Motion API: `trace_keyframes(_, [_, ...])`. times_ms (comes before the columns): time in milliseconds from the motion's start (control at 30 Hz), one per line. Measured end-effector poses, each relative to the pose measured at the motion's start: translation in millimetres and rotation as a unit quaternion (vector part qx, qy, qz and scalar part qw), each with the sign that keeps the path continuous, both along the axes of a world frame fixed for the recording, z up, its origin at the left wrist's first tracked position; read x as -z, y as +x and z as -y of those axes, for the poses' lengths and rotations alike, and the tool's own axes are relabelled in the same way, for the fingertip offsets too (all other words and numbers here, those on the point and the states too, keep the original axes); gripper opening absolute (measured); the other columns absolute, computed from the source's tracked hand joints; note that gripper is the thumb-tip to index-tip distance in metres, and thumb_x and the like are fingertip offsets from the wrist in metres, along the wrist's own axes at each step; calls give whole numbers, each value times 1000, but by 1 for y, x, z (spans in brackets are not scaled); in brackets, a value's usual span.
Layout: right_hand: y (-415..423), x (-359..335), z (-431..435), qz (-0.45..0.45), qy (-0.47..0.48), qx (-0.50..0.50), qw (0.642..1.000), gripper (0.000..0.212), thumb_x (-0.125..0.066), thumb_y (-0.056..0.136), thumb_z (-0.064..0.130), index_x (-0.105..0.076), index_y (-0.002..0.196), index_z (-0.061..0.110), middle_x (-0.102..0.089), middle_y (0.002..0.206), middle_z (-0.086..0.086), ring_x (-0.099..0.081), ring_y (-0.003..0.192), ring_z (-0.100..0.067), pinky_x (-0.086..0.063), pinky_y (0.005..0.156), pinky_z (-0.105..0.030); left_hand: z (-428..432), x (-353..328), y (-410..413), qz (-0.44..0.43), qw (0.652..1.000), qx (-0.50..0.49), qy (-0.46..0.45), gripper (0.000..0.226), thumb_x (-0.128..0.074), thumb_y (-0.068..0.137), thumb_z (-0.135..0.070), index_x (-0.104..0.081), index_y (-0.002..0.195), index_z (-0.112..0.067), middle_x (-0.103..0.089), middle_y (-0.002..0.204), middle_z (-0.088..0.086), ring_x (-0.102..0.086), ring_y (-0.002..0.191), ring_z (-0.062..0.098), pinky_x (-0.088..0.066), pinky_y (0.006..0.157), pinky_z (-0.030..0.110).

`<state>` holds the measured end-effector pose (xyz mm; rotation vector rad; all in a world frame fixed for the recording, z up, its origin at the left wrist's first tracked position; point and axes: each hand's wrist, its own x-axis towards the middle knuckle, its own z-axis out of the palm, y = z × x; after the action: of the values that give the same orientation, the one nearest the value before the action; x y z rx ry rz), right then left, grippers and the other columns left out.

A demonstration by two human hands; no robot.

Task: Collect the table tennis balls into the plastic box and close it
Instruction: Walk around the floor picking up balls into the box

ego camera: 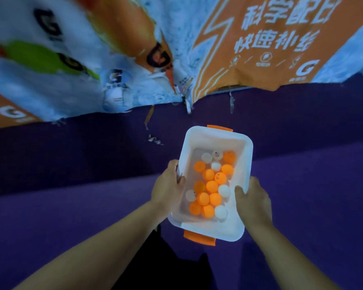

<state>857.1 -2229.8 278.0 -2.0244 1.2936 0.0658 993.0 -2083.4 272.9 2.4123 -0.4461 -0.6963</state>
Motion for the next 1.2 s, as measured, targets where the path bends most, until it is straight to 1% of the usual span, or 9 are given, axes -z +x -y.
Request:
trace_keyframes(100, [6,-21,-39,25,8,-33,999,13,-46,92,26,-48,102,17,-61,95,-5,-58,80,-23,-47,64,-33,-49,-26,-7,-11,998,-54,-27,33,-48,92,-20,-41,124,-26,-55,84,-14,-56,73,4,-44,55,22])
trace_keyframes(233, [8,-36,-89,34,2,-57,998,12,-46,91,26,-48,100,19,-60,92,-2,-57,79,-22,-46,64,-33,-109,-47,-13,-15,995,-85,-47,29,-47,93,-21,-42,120,-27,-58,88,-10,-59,78,11,-48,60,27])
trace_keyframes(367, [0,-43,-137,37,8,-54,998,11,-47,88,26,-50,96,20,-60,88,0,-58,78,-21,-50,67,-36,-157,-59,-19,-15,996,-62,-54,21,-47,93,-27,-42,113,-26,-59,86,-8,-58,77,12,-48,61,31])
trace_keyframes(567, [-45,-65,-183,20,35,14,999,12,-49,86,25,-51,92,15,-59,85,-2,-58,78,-22,-48,63,-34,-187,-91,-39,-20,998,6,-53,18,-50,87,-19,-46,104,-24,-57,78,-7,-57,70,11,-46,57,30])
trace_keyframes(700, [-89,-81,-175,38,38,73,996,8,-49,88,22,-50,94,17,-56,84,3,-55,74,-12,-42,54,-27,-159,-112,-64,-16,996,58,-59,16,-50,84,-17,-48,99,-24,-59,78,-4,-58,70,12,-49,59,32])
trace_keyframes(833, [-139,-94,-141,52,31,132,989,9,-49,88,22,-50,95,18,-57,85,4,-57,76,-13,-48,59,-30,-108,-124,-100,1,991,110,-74,16,-52,84,-15,-49,99,-22,-62,82,-2,-60,73,13,-51,63,33])
trace_keyframes(1000, [-236,-108,-60,51,-2,201,978,10,-49,87,24,-49,96,19,-57,83,5,-58,72,-13,-45,53,-28,-2,-132,-181,10,978,189,-94,8,-54,84,-19,-49,90,-21,-59,76,-3,-53,64,10,-42,53,25])
trace_keyframes(1067, [-280,-116,-30,37,-22,229,972,9,-49,87,24,-49,96,20,-57,81,6,-58,70,-13,-45,52,-28,39,-133,-219,1,969,225,-100,9,-55,83,-24,-48,88,-22,-58,77,-6,-54,66,9,-42,54,24])
trace_keyframes(1200, [-362,-134,17,12,-52,280,958,10,-51,87,26,-51,95,21,-58,80,6,-57,68,-12,-41,52,-27,108,-130,-289,-22,949,297,-101,25,-57,85,-26,-47,108,-26,-53,79,-15,-53,71,5,-45,60,23])
